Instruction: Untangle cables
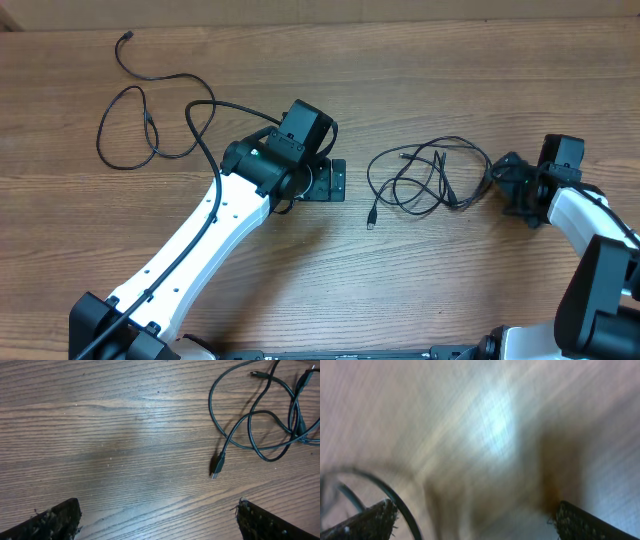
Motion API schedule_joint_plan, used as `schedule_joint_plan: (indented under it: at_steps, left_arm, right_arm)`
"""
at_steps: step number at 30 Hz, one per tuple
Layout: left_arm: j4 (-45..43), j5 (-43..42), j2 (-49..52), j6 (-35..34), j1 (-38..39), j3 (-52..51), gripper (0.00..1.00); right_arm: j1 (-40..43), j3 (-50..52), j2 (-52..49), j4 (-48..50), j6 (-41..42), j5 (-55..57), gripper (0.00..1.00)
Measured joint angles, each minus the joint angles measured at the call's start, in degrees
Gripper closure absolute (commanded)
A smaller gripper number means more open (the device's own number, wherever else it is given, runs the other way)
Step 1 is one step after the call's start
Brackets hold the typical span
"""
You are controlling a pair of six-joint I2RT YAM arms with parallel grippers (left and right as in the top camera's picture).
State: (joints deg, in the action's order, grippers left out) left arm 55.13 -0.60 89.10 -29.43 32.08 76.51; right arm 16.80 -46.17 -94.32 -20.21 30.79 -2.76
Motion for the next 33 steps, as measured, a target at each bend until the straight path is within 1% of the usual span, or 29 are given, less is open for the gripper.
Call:
schedule_joint_plan:
  at_steps: [3, 7, 14, 16, 20, 21, 25, 27, 31, 33]
  left_arm:
    - [-0.04, 0.00, 0.00, 0.00, 0.00, 0.00, 0.00]
    - [-0.07, -0.02, 0.00, 0.00, 0.00, 0.00, 0.01]
    - [-2.51, -2.21, 0.63, 0.02, 0.00, 0.00, 0.01]
    - [-3.50, -3.43, 1.88, 0.02, 0.11, 0.00, 0.01]
    - [-7.04, -7.78, 6.01, 1.88, 0.90, -0.07, 0.00]
    - [-8.31, -9.07, 6.84, 2.84, 1.11, -0.09, 0.00]
    - [-11.78, -12.22, 7.93, 5.92, 2.69, -0.15, 0.01]
    - [-13.11, -13.18, 7.93, 7.39, 3.69, -0.15, 0.01]
    - [-13.40, -14.27, 7.93, 8.98, 5.07, -0.15, 0.00]
    - [-13.18, -14.45, 7.93, 9.20, 5.44, -0.15, 0.01]
  right_arm:
    - [0.13, 0.63, -0.94, 5.86, -0.13, 0.94, 0.00]
    - [0.11, 1.11, -1.55, 9.31, -0.02, 1.29, 0.00]
    - [0.50, 1.22, -1.73, 10.51, 0.92, -0.83, 0.00]
    - [0.52, 1.22, -1.73, 10.36, 1.38, -3.02, 0.00]
    - [0.83, 0.33, -1.16, 3.67, 2.05, -16.90, 0.00]
    - [0.83, 0.17, -1.09, 1.07, 2.10, -21.73, 0.00]
    - [0.72, 0.44, -1.14, -9.64, 2.38, -33.53, 0.00]
    - [0.70, 1.09, -1.25, -13.94, 2.67, -36.83, 0.00]
    - [0.68, 1.84, -0.55, -17.40, 1.31, -38.14, 0.00]
    - [0.68, 2.73, 2.32, -18.97, 0.28, -38.10, 0.00]
